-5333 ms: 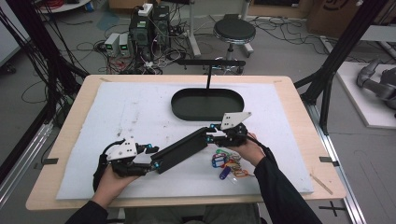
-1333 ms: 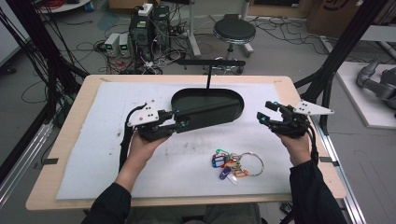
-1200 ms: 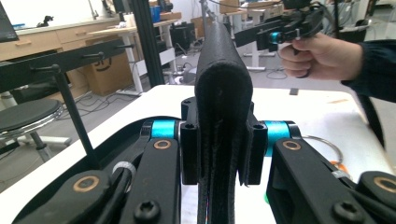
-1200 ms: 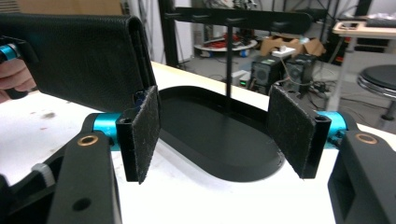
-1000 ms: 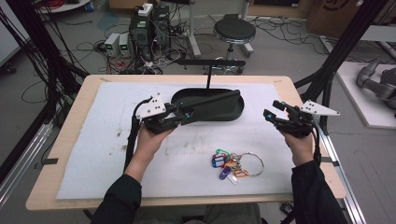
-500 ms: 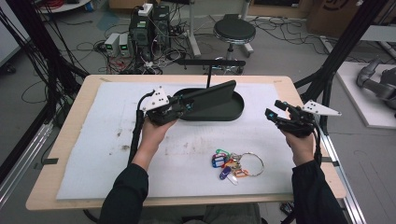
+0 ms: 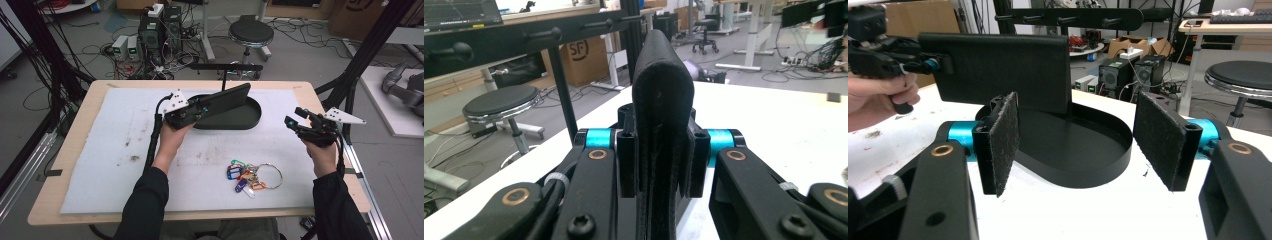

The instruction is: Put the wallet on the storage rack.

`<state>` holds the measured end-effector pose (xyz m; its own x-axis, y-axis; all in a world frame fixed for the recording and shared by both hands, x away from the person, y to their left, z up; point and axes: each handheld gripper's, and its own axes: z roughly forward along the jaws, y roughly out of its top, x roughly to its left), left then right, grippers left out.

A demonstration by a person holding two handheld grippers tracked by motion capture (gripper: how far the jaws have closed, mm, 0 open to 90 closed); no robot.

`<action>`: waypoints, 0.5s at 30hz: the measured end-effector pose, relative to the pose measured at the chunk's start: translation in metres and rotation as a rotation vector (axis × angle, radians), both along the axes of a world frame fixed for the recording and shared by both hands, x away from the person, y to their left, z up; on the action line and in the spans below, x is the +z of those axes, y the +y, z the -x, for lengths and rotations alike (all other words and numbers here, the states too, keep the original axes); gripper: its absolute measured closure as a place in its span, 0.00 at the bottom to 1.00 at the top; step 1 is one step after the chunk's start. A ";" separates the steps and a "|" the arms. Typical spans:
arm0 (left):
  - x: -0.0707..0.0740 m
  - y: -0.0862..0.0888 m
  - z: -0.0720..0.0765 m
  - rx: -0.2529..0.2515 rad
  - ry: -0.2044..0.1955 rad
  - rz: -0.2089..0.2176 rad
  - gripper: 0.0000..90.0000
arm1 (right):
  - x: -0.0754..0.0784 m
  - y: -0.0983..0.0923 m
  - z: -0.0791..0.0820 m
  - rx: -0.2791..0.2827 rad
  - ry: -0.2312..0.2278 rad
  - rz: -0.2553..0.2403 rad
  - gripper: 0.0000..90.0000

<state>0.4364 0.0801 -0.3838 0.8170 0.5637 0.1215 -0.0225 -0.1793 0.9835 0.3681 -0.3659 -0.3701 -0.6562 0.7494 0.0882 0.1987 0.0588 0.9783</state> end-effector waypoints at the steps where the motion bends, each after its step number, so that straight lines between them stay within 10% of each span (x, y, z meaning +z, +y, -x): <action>1: -0.001 -0.001 -0.002 0.005 -0.002 -0.005 0.82 | 0.000 0.000 0.000 -0.002 0.000 0.000 0.40; 15: -0.027 -0.015 -0.025 0.030 0.003 -0.017 0.82 | -0.001 -0.002 -0.001 -0.006 0.003 -0.002 0.40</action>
